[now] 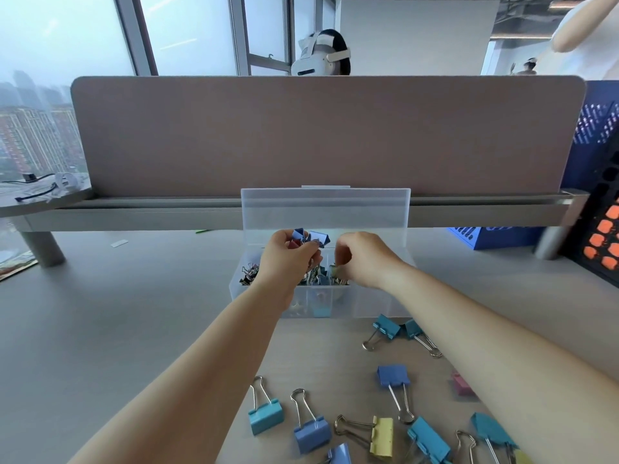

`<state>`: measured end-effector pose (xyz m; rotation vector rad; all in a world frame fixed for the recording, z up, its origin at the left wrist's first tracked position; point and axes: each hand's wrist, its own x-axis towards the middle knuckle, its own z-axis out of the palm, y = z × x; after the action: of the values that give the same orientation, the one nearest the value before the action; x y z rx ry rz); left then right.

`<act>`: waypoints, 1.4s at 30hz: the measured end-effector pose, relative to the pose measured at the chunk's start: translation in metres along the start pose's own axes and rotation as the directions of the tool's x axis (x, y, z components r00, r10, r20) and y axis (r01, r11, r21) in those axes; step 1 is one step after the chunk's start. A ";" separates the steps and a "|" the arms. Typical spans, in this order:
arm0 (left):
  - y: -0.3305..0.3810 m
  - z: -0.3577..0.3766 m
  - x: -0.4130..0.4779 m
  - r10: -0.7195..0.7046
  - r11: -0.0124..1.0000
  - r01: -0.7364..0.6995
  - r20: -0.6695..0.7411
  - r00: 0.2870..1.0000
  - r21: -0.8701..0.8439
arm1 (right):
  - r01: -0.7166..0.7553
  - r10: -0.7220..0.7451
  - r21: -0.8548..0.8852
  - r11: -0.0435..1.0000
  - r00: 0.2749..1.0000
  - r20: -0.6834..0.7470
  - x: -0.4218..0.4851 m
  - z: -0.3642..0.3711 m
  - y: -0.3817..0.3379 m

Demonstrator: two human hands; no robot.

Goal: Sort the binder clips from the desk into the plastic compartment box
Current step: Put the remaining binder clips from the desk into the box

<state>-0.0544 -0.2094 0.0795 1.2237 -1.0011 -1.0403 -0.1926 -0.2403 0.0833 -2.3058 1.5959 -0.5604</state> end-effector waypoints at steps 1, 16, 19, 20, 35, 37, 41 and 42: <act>0.000 0.000 0.000 -0.001 1.000 0.001 -0.001 1.000 0.005 | 0.011 -0.011 -0.006 1.000 1.000 0.018 -0.001 0.001 -0.001; -0.002 0.000 -0.001 0.005 1.000 -0.005 -0.001 1.000 0.018 | 0.046 -0.092 0.176 0.983 0.960 0.263 -0.009 -0.015 0.006; -0.001 0.001 -0.001 0.006 0.999 -0.006 0.008 1.000 0.045 | -0.025 -0.038 0.362 0.932 0.986 0.165 -0.011 -0.017 0.012; 0.000 0.001 -0.002 0.000 0.999 -0.001 0.019 1.000 0.054 | -0.048 -0.007 0.410 0.911 0.991 0.132 -0.012 -0.020 0.014; 0.013 0.011 0.002 -0.139 0.984 0.114 0.196 0.971 0.134 | -0.217 0.272 0.571 0.792 0.962 -0.012 -0.008 -0.032 0.016; 0.013 0.010 0.002 -0.160 0.978 0.133 0.167 0.973 0.163 | -0.214 0.279 0.516 0.829 0.959 -0.051 -0.007 -0.033 0.014; 0.014 0.007 0.001 -0.136 0.966 0.107 0.112 0.984 0.235 | -0.195 0.259 0.360 0.912 0.956 -0.137 -0.005 -0.038 0.012; 0.014 0.007 0.001 -0.123 0.964 0.094 0.107 0.987 0.248 | -0.208 0.248 0.310 0.927 0.964 -0.095 -0.006 -0.038 0.011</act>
<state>-0.0601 -0.2116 0.0940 1.4414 -1.1934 -1.1126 -0.2214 -0.2393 0.1108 -1.8670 1.6782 -0.8467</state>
